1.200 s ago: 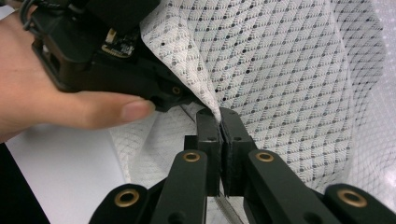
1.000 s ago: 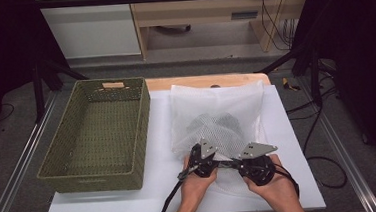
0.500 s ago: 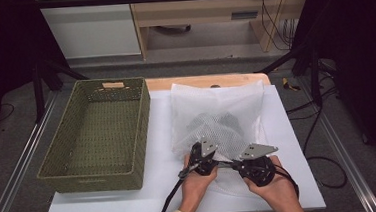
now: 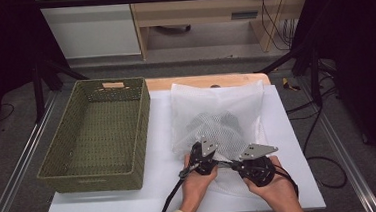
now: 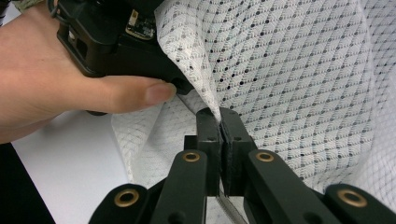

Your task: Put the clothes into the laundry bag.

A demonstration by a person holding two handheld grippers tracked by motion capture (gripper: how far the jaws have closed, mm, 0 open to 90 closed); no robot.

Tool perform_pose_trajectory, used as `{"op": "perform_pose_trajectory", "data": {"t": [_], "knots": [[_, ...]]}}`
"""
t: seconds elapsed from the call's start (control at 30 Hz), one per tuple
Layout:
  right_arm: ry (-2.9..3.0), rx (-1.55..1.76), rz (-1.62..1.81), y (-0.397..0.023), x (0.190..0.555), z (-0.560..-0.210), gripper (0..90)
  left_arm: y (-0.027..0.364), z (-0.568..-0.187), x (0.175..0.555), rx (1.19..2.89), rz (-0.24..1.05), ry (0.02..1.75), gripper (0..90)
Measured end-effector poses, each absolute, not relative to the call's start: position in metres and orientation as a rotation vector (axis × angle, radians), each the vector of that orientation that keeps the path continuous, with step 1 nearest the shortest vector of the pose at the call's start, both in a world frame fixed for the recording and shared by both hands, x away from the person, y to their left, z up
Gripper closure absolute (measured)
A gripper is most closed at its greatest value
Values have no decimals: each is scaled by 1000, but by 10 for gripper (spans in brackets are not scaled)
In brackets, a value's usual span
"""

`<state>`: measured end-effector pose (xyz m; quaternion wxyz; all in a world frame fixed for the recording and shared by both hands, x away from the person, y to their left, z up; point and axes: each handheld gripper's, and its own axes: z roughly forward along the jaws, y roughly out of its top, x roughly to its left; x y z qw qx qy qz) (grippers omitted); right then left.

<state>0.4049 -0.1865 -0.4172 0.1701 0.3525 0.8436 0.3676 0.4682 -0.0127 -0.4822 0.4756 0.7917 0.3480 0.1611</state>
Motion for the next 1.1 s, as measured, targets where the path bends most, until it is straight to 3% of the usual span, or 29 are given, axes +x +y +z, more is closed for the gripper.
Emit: {"op": "perform_pose_trajectory", "data": {"t": [1.1], "knots": [[2399,1017,1043,-187,407,-415,884,-24,-479,495,1945,443,911,900]]}}
